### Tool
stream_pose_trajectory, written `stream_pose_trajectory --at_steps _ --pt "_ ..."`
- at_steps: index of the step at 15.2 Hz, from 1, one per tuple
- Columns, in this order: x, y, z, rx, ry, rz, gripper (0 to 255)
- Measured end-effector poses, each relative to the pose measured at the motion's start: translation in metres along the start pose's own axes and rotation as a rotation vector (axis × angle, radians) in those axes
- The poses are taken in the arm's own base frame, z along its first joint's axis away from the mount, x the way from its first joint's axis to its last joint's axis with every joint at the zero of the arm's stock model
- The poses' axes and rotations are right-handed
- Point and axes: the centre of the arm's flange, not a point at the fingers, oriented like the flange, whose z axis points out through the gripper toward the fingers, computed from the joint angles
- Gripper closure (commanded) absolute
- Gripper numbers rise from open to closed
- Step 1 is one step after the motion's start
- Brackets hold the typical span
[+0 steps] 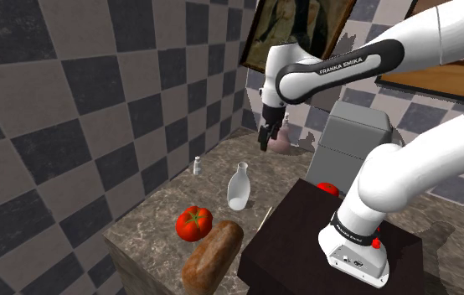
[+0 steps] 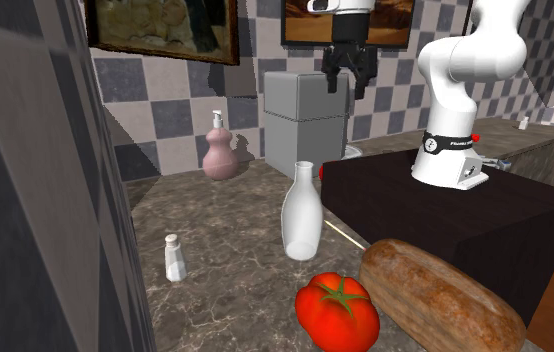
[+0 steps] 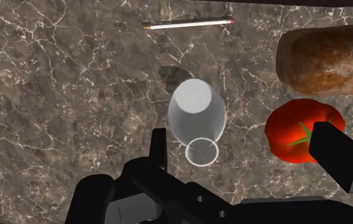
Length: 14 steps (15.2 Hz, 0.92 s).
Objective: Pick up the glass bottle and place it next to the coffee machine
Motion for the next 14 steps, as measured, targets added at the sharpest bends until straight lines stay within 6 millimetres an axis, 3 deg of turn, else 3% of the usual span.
stream_pose_trajectory --at_steps 11,14 --pt "0.071 0.008 0.123 0.024 0.045 0.021 0" --pt "0.080 0.008 0.142 0.026 0.052 0.023 0"
